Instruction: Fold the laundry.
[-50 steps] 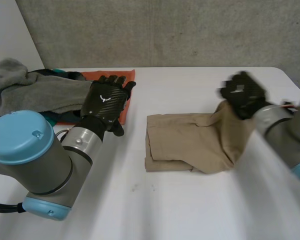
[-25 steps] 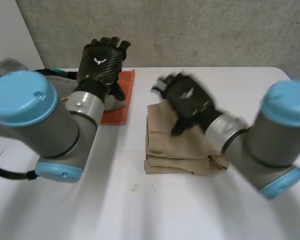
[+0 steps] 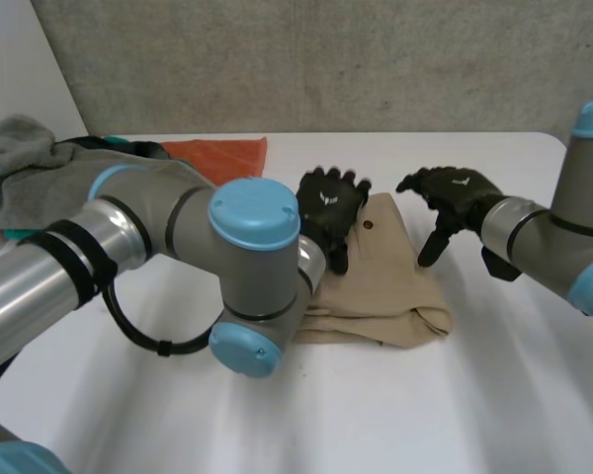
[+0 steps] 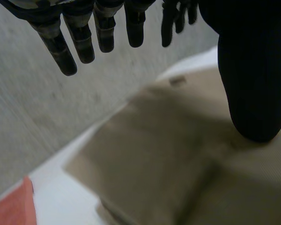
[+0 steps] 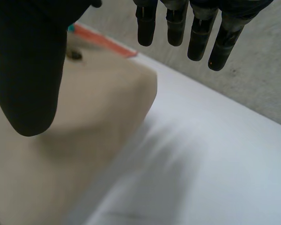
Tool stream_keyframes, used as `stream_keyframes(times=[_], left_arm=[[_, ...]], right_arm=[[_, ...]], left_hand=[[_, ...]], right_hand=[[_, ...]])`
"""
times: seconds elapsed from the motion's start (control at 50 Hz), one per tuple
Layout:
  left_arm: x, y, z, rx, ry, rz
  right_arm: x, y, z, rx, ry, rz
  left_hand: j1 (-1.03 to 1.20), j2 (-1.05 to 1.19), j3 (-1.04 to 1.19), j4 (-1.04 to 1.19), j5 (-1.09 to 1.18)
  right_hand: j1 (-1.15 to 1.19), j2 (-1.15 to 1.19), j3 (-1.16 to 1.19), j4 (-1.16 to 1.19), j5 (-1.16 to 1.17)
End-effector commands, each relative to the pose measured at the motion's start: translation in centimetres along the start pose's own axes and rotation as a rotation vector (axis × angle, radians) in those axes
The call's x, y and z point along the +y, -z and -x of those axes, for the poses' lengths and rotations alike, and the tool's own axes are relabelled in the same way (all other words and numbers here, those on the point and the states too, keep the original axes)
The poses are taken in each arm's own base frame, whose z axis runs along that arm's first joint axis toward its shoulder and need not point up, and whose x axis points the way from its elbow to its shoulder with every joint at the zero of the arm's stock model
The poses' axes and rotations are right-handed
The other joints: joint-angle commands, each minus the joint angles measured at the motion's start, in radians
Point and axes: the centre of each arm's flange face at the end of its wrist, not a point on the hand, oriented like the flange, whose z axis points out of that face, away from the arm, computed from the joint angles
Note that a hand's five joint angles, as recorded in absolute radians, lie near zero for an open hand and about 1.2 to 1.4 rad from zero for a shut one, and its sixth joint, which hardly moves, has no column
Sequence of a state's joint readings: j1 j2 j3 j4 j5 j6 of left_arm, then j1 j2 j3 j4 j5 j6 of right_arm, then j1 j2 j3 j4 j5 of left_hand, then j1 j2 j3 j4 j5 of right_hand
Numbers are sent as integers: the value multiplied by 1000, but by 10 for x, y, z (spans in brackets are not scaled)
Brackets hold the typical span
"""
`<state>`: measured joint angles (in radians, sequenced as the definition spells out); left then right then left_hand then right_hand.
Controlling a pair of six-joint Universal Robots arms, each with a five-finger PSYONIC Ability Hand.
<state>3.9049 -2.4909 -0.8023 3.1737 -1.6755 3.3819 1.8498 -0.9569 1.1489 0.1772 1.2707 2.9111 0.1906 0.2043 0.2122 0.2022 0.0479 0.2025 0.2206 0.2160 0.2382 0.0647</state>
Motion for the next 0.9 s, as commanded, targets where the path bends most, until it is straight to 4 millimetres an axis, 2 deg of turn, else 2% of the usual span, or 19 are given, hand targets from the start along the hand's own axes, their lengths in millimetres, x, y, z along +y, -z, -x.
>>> stream_keyframes(times=[0.02,0.26,0.38,0.46,0.58,0.66,0.72,0.74,0.76,0.8,0.82,0.84,0.9], left_arm=[[26,9,2,-17,-31,157],[40,16,2,12,-135,246],[51,13,4,15,-140,267],[61,9,14,-4,-135,291],[63,7,16,-7,-135,294],[55,8,19,-16,-130,274],[28,7,26,-34,-121,205],[20,8,28,-37,-118,182],[2,8,30,-34,-111,124],[-15,9,34,-29,-101,67],[-24,10,37,-25,-95,42],[-40,15,41,-9,-90,-3],[-63,27,43,38,-70,-57]], right_arm=[[23,-19,9,-28,126,47],[48,-36,14,-55,223,93],[53,-38,14,-58,239,104],[57,-40,15,-60,246,107],[61,-43,14,-55,253,113],[57,-42,12,-38,278,109],[49,-40,9,-20,289,96],[39,-38,7,-5,294,75],[34,-36,7,1,294,64],[20,-30,5,14,291,32],[7,-22,4,26,288,1],[1,-19,4,32,286,-11],[-15,-4,-1,69,230,-52]], left_hand=[[32,18,10,20,0],[38,24,16,26,6],[35,21,13,23,3],[35,21,13,23,3],[32,18,10,20,0],[26,12,4,14,-6],[23,9,1,11,-9],[20,6,-2,8,-12],[17,3,-5,5,-15],[20,6,-2,8,-12],[17,3,-5,5,-15],[17,3,-5,5,-15],[14,0,-7,3,-18]], right_hand=[[-28,-46,-42,-64,-65],[-28,-46,-42,-64,-65],[-28,-46,-42,-64,-65],[-28,-46,-42,-64,-65],[-28,-46,-42,-64,-65],[-28,-46,-42,-64,-65],[-28,-46,-42,-64,-65],[-28,-46,-42,-64,-65],[-28,-46,-42,-64,-65],[-28,-46,-42,-64,-65],[-28,-46,-42,-64,-65],[-28,-46,-42,-64,-65],[-28,-46,-42,-64,-65]])
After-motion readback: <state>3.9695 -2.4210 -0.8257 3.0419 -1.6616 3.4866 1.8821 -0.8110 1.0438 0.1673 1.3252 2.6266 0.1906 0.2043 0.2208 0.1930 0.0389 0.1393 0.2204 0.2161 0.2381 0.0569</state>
